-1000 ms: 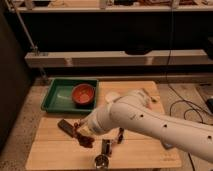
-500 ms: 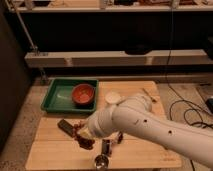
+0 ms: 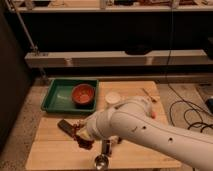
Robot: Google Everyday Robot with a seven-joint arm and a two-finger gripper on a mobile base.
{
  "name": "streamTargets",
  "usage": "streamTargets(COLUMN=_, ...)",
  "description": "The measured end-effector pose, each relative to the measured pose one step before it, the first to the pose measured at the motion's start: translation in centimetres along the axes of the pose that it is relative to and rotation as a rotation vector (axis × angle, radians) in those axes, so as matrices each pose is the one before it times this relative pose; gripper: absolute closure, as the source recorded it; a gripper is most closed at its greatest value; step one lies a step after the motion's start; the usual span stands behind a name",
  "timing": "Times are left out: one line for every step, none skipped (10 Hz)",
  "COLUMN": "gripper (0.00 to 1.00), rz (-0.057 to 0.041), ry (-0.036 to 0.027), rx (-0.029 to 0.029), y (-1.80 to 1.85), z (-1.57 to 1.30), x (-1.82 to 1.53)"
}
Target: Place grapes in metal cup
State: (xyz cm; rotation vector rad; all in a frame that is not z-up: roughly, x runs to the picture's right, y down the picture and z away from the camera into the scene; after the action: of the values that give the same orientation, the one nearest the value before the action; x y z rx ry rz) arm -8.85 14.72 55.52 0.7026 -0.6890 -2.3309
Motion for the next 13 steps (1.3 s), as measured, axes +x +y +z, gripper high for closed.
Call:
streamTargets(gripper=1.00, rz=-0.00136, ry=0.00011, rx=0.00107, y=-0.044, z=0.033, x=0.055)
streamTargets(gripper=1.00, rz=-0.00010, ry=-0.00013, rx=0.00076, y=-0.027, z=0.030, x=0.029)
streamTargets(gripper=1.00, rz=0.00370, ry=-0.00197, rx=-0.00270, y=0.065, z=0.003, x=-0.025)
streamTargets(gripper=1.00, rz=0.01439, ry=-0.00225, rx=-0.00903, y=0.188, z=-0.207, x=-0.039)
streamTargets(gripper=1.00, rz=0.04100, ry=-0.00049, rx=-0.01107, y=0.503, z=-0.746, x=-0.480)
streamTargets(gripper=1.00, rz=0.04435, ry=-0.00015, rx=-0.00282, y=0.570, z=-0.858, x=-0.559)
streamTargets(gripper=1.00, rz=0.04231, ry=-0.00053, rx=0.00013, y=0.615, z=-0.712, x=-0.540)
streamTargets(gripper=1.00, rz=0.04651, ry=0.00297, rx=0.00771, y=0.438, z=-0.545, x=-0.220)
streamTargets(gripper=1.00, rz=0.03565, ry=0.00762, rx=0.02340, y=0.098, z=-0.274, x=-0.014)
streamTargets(gripper=1.00, rz=0.02093, ry=0.00622, rx=0.02357, y=-0.053, z=-0.170, x=-0.003)
streamTargets(gripper=1.00, rz=0.01768, ry=0.00569, rx=0.02750, y=-0.097, z=0.039, x=-0.042)
streamTargets(gripper=1.00, rz=0.01982, ry=0.00678, rx=0.02807, y=0.018, z=0.146, x=-0.128)
streamTargets(gripper=1.00, rz=0.01703, ry=0.00624, rx=0.02177, y=0.061, z=0.118, x=-0.093)
